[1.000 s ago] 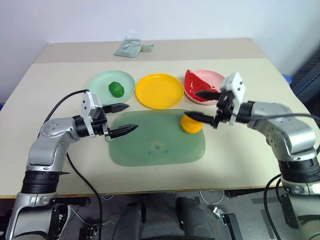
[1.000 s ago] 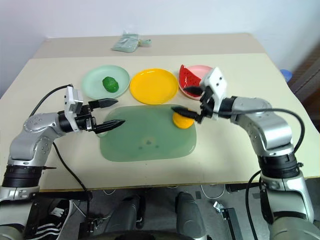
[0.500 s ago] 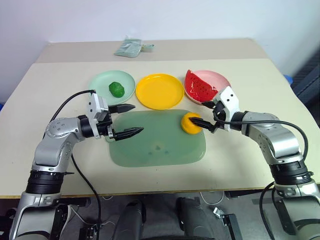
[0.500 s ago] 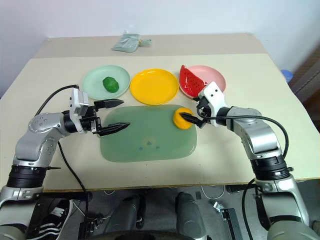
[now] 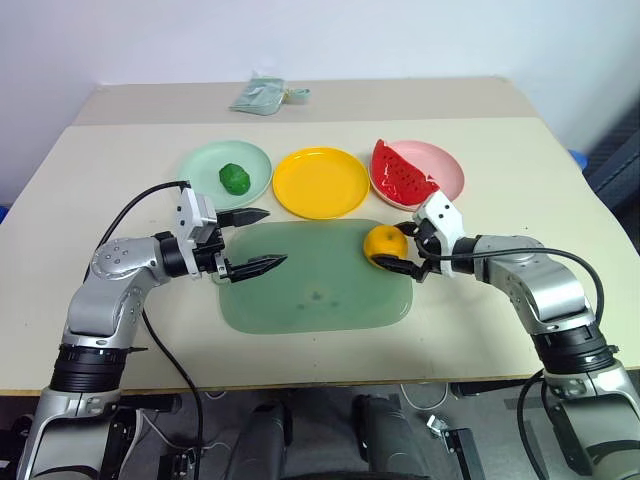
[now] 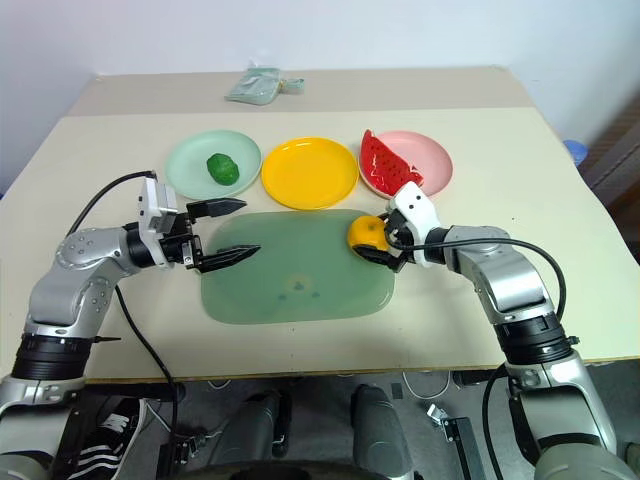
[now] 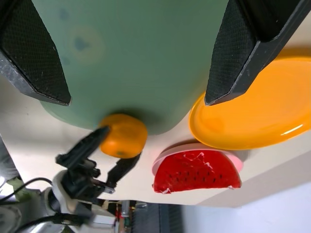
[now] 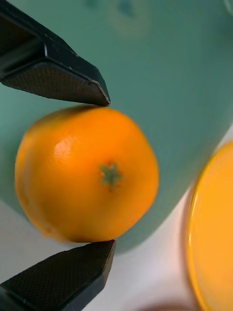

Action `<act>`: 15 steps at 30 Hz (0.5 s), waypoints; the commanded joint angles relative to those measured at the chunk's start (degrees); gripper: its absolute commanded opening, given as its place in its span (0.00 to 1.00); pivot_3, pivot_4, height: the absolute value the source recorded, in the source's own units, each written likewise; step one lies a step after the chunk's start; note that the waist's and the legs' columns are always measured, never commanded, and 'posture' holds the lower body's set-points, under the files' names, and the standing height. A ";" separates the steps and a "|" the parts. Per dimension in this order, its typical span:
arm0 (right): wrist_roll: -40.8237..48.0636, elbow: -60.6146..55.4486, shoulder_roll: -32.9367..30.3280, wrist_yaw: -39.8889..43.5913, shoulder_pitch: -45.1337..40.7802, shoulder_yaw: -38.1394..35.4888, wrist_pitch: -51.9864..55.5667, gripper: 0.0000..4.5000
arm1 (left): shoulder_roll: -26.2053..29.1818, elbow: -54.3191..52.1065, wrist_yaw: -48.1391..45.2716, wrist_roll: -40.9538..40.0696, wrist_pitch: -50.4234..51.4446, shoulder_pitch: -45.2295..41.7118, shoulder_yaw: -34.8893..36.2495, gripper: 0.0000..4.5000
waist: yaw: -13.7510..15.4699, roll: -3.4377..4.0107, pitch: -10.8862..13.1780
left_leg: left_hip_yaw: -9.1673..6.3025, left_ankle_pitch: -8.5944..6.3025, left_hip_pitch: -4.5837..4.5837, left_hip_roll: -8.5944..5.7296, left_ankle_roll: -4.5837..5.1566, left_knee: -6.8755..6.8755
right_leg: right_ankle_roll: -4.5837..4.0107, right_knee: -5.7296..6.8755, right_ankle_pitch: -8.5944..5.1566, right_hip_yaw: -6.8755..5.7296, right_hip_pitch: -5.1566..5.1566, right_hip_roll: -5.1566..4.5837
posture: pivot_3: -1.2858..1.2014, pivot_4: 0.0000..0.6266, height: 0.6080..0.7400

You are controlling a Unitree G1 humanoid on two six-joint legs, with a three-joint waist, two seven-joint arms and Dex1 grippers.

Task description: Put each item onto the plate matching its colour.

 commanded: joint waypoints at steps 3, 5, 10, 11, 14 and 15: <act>1.92 0.26 2.39 -0.77 -1.78 -2.37 2.90 0.80 | 0.35 -1.05 0.85 -0.09 -0.65 -0.91 1.15 1.00 | -0.03 -0.01 0.00 | -0.01 0.00 0.01 0.00 0.00 0.01 | 0.00 0.03 0.00 0.00 0.00 0.00 | 0.52 0.24 1.00; 2.03 -0.48 2.59 -0.70 -2.57 -2.85 3.19 0.69 | 0.55 -0.88 0.83 -0.13 -0.65 -0.92 1.27 1.00 | -0.04 0.00 0.00 | -0.02 0.00 0.01 0.00 0.00 0.01 | 0.00 0.04 0.00 0.00 0.00 0.01 | 0.52 0.24 1.00; 4.97 -1.76 5.59 -2.72 -8.30 -5.15 6.64 0.69 | -0.75 1.27 5.05 2.17 -2.52 -2.26 1.83 1.00 | -0.07 0.01 0.01 | -0.01 0.00 0.01 0.00 0.00 0.01 | 0.00 0.05 0.00 0.00 0.00 0.00 | 0.52 0.24 1.00; 5.26 -1.73 6.16 -3.17 -9.48 -5.42 7.44 0.69 | -1.16 1.78 6.15 2.77 -3.15 -2.65 1.96 1.00 | -0.07 0.01 0.01 | -0.01 0.00 0.01 0.00 0.00 0.01 | 0.00 0.07 0.00 0.00 -0.01 0.00 | 0.52 0.24 1.00; 4.44 1.26 10.61 -7.23 -15.94 -5.89 6.22 0.69 | -3.41 6.06 14.09 6.59 -5.19 -5.19 3.06 1.00 | -0.12 0.01 0.01 | -0.02 0.00 0.01 0.00 0.00 0.01 | 0.00 0.08 0.00 0.00 -0.02 0.01 | 0.52 0.24 1.00; 2.81 2.92 11.87 -8.68 -17.78 -5.21 4.40 0.69 | -3.96 6.70 15.40 6.53 -4.80 -5.54 3.46 1.00 | -0.15 0.01 0.01 | -0.02 0.00 0.02 -0.01 0.00 0.02 | 0.00 0.09 0.00 0.00 -0.02 0.01 | 0.52 0.24 1.00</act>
